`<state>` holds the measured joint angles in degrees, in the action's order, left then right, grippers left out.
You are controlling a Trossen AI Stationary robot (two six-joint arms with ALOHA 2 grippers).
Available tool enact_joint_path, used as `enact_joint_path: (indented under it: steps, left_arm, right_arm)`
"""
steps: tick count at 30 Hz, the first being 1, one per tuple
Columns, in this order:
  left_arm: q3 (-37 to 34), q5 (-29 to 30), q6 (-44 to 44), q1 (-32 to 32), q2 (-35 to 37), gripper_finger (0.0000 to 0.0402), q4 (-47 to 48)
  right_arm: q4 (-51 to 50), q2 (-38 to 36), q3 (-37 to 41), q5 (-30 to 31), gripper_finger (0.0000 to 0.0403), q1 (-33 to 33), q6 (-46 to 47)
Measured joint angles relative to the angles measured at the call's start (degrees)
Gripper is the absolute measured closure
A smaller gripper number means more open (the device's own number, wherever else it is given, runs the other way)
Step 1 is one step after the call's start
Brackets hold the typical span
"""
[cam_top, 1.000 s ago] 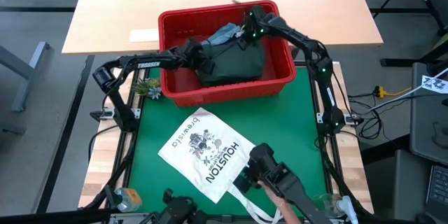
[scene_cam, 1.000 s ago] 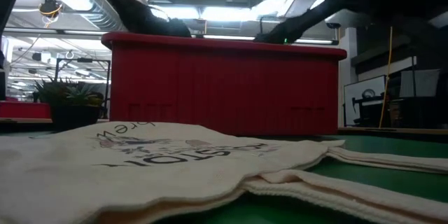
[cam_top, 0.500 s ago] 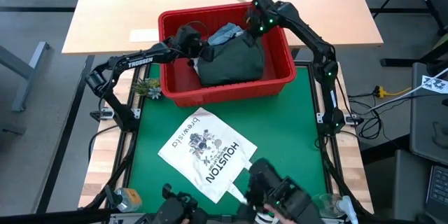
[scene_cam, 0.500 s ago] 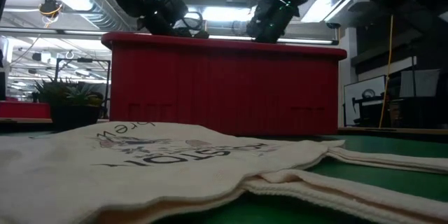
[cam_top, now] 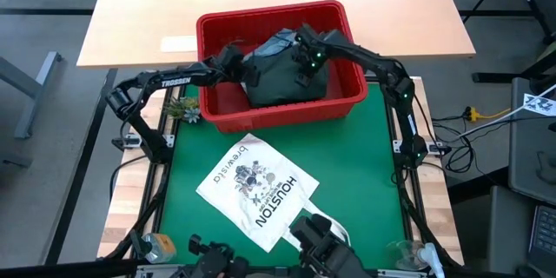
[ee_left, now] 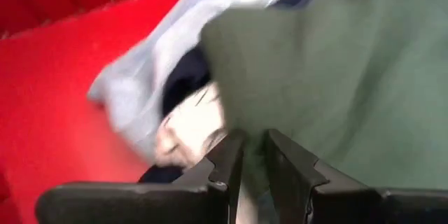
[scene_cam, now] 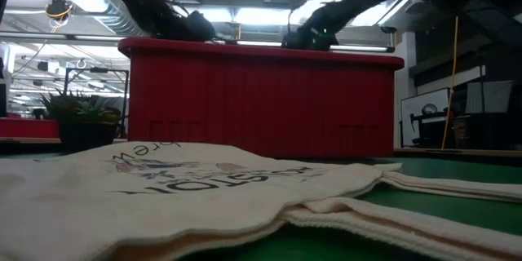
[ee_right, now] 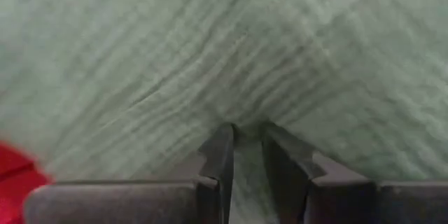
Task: Fold laundry
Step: Put the clothes into the red bin
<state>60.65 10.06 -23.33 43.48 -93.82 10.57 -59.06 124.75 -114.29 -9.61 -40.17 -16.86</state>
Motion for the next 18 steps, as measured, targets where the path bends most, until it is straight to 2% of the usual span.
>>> enact_joint_path:
  steps: [6,10,13,18]
  left_arm:
    - [-4.6,2.8,0.0,0.0,0.0,0.0341,-0.1]
    - [-5.5,1.9,0.0,0.3,0.0,0.0341,-0.3]
    - [-4.6,0.5,0.0,0.5,0.2,0.0341,-0.3]
    - [-0.4,-0.6,0.0,0.5,2.9,0.0341,-0.8]
  right_arm:
    - [6.4,0.0,8.1,2.6,0.0324,-0.4,0.1]
    - [6.0,-0.1,8.5,2.6,0.0324,-0.3,0.1]
    - [2.1,-0.1,4.8,3.2,0.0324,-0.3,0.1]
    - [-4.4,-0.4,-6.9,4.8,0.0324,-0.4,-0.4]
